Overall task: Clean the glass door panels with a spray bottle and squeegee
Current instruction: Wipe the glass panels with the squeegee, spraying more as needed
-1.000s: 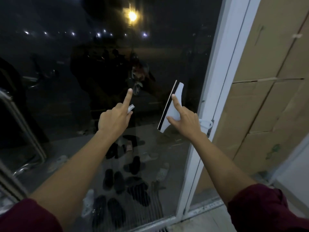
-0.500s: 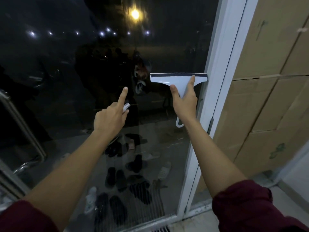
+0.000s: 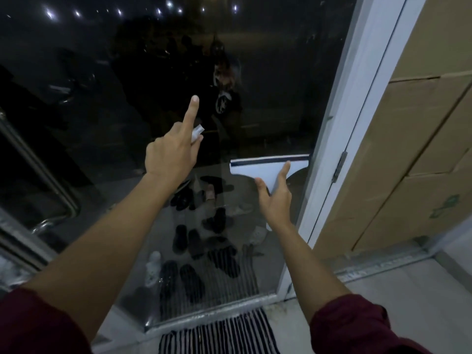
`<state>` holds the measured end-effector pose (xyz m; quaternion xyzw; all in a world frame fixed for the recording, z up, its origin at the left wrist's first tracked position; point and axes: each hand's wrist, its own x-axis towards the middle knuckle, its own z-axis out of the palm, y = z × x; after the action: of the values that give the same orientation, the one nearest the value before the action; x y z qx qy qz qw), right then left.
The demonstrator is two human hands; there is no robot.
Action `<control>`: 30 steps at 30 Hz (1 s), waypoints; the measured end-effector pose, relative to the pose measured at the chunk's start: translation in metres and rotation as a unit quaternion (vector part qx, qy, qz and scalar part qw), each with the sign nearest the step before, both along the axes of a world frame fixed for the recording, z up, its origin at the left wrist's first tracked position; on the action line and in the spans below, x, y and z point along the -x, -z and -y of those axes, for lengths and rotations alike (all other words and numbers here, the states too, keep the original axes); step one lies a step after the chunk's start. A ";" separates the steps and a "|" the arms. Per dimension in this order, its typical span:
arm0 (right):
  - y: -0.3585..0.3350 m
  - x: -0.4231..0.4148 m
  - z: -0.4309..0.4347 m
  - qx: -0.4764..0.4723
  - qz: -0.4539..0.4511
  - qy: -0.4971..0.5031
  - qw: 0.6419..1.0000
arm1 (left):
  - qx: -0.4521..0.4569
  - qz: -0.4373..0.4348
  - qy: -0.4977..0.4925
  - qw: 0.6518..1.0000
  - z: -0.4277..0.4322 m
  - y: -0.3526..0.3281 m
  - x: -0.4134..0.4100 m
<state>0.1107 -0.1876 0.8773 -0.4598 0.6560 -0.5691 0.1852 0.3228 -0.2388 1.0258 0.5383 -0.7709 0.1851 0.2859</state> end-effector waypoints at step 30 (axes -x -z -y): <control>-0.134 -0.133 -0.001 0.152 -0.060 -0.080 0.983 | 0.013 -0.142 -0.033 0.989 -0.013 -0.018 -0.152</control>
<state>0.2439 -0.1869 1.0115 -0.5672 0.5329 -0.6167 0.1184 0.4751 -0.2262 1.0436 0.5805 -0.7018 0.1257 0.3932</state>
